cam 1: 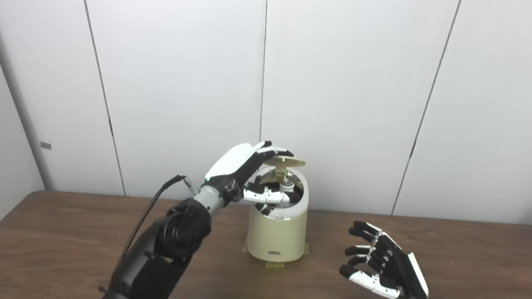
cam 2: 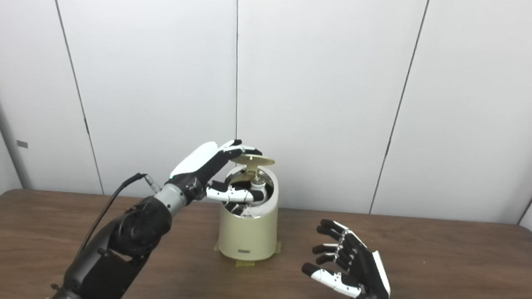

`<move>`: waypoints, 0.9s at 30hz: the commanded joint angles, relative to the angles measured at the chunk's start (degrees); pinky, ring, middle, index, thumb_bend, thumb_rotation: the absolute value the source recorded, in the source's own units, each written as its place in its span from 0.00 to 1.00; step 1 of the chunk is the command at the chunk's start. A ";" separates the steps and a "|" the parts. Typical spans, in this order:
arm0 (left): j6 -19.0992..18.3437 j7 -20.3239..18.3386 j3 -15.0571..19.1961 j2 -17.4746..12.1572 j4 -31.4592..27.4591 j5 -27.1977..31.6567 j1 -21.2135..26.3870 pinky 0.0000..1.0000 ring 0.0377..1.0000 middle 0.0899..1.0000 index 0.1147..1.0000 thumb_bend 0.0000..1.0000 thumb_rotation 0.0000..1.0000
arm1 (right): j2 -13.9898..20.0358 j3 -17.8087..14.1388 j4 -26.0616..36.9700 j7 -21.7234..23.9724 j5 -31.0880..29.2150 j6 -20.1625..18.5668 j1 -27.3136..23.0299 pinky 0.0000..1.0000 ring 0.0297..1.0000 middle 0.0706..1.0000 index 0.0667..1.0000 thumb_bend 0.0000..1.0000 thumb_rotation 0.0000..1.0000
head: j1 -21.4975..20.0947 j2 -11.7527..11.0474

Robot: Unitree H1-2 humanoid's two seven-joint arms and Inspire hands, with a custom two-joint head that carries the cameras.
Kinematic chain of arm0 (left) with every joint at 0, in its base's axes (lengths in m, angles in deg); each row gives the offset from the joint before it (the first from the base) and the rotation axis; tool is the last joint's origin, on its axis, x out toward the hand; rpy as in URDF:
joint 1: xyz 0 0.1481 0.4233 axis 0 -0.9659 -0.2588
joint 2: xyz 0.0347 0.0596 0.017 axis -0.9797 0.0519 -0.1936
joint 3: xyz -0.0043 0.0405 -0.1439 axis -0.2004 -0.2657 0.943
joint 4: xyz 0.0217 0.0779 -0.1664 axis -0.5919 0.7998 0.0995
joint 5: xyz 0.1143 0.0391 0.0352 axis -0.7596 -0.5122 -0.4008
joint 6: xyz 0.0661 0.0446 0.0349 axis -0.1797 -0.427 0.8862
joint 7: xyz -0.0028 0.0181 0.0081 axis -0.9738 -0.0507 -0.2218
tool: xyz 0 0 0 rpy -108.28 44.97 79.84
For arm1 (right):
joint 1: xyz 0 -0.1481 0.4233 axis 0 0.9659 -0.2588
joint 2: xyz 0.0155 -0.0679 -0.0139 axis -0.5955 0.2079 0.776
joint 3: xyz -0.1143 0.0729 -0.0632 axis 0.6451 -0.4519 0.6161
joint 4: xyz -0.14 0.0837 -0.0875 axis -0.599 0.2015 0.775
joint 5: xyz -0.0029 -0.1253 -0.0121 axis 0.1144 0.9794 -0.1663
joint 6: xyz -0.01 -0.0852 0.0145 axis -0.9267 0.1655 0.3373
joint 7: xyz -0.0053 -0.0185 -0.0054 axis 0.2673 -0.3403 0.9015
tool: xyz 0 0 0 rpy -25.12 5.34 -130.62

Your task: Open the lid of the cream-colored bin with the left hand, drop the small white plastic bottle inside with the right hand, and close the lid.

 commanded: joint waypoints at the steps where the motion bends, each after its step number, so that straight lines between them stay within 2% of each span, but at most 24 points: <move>1: 1.50 0.34 0.03 -1.07 -2.64 -1.10 2.91 0.90 1.00 0.87 0.82 0.87 0.53 | -0.23 0.11 2.28 -0.45 0.06 1.00 -2.18 0.46 0.56 0.73 0.72 0.83 0.22 | 0.00 0.15; 5: 1.21 -0.25 -0.26 -1.88 -4.06 -2.45 2.42 0.91 1.00 0.87 0.83 0.86 0.53 | -0.29 0.12 2.11 -0.36 -0.05 1.11 -2.24 0.47 0.56 0.73 0.72 0.83 0.21 | -0.16 0.32; 10: 1.61 0.08 -1.04 -3.05 -5.57 -5.47 1.92 0.99 1.00 0.86 0.82 0.85 0.53 | -0.44 0.29 2.67 -0.37 0.08 0.73 -2.16 0.46 0.57 0.72 0.72 0.83 0.19 | -0.23 0.46; 27: 2.20 -0.05 -2.16 -4.28 -7.67 -10.29 0.85 1.00 1.00 0.83 0.81 0.85 0.54 | -0.41 0.77 4.19 -0.07 0.16 -0.75 -2.03 0.46 0.55 0.72 0.72 0.85 0.22 | -0.48 1.70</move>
